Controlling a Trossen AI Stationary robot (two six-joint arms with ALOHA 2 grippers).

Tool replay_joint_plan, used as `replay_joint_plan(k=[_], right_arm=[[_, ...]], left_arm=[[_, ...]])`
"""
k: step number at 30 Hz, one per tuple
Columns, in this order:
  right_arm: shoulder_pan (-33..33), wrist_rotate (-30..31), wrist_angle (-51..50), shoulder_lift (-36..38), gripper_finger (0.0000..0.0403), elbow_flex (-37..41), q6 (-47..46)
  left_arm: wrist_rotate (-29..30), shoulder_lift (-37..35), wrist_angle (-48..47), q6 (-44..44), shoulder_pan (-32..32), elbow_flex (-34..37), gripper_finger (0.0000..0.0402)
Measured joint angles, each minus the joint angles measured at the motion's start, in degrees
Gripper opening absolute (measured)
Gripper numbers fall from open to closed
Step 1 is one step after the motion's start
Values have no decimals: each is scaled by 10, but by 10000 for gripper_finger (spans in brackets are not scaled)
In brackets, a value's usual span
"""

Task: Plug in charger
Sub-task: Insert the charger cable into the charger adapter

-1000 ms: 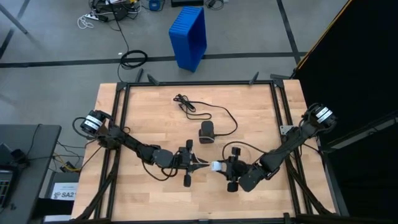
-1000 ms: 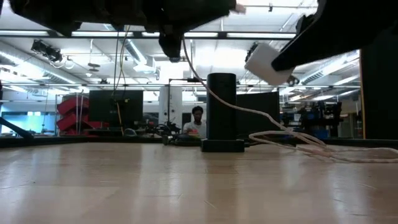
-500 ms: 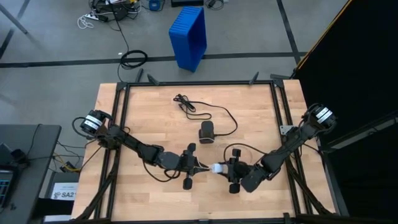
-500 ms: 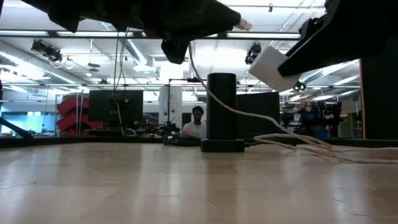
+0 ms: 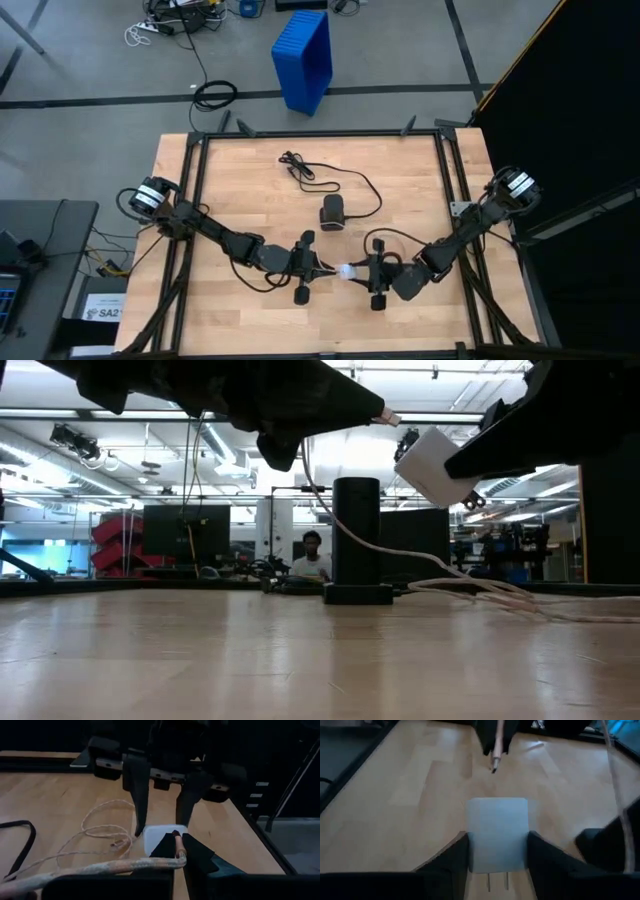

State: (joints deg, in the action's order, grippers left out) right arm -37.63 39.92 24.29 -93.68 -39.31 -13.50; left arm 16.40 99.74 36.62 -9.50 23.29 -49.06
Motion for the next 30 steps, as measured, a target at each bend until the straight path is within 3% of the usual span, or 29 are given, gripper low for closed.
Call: replay_joint_plan(k=[9,15,24,30], right_arm=[[15,-31,26,0,2,9,7],[14,-21,14,0,31,9,7],[-13,89,10,26,38,9,44],[-16,120,-1,60,50,9,52]], left_arm=[[0,0,-18,-2,-1,1,0],[13,0,-18,0,-1,1,0],[23,-21,-42,3,0,1,0],[89,-59,-117,-11,16,1,0]])
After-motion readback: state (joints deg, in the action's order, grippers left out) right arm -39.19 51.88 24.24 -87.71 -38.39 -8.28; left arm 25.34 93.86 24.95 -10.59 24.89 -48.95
